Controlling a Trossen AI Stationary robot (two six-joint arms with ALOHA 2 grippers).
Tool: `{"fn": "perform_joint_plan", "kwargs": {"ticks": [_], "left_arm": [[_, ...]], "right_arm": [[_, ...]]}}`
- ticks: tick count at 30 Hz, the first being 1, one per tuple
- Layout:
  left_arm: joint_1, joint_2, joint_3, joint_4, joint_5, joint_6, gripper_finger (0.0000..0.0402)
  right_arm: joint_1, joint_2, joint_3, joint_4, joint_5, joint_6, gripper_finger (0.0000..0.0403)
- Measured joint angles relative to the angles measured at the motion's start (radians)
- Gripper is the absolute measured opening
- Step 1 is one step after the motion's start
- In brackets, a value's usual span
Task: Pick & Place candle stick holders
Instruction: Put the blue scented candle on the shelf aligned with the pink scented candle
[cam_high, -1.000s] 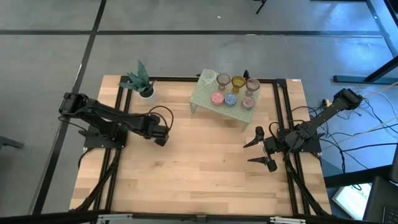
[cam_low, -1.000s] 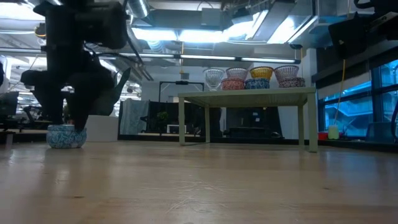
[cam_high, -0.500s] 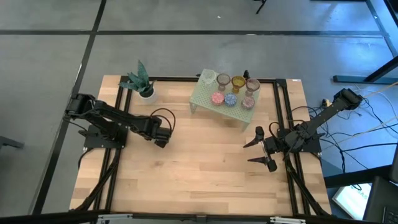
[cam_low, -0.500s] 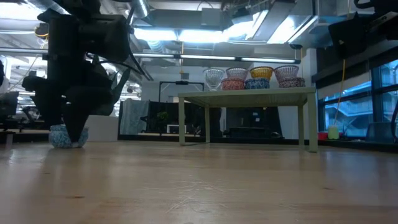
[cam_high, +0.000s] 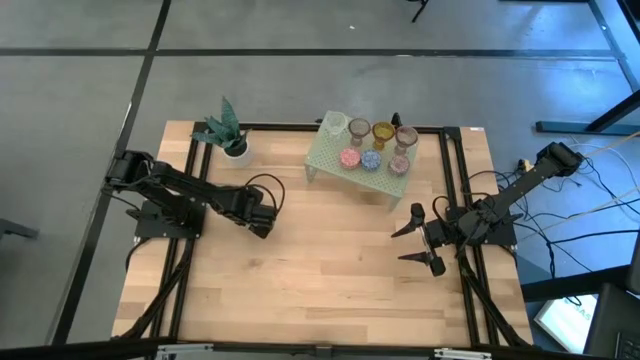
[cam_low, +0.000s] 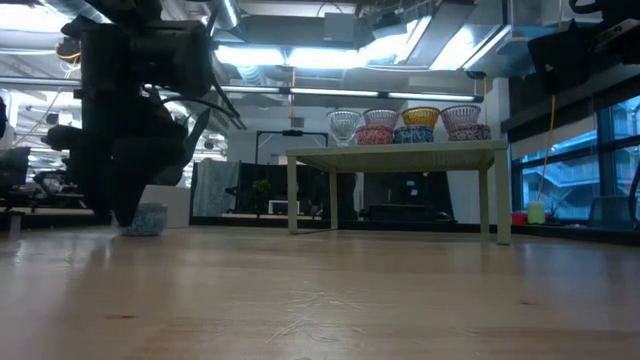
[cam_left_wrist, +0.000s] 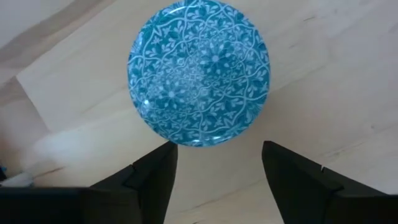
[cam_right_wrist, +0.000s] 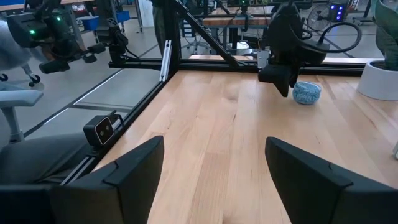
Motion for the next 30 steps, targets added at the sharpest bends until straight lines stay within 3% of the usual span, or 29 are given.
{"fn": "perform_joint_plan", "kwargs": {"ticks": [9,17,30], "left_arm": [[0.038,0.0,0.0,-0.003,0.014,0.114,0.0279],[0.108,0.0,0.0,0.068,0.015,0.314,0.0327],[0.232,0.0,0.0,0.174,0.015,0.464,0.0343]], "right_arm": [[0.0,0.0,0.0,0.0,0.0,0.0,0.0283],[0.0,0.0,0.0,0.0,0.0,-0.026,0.0283],[0.0,0.0,0.0,0.0,0.0,-0.029,0.0283]]}}
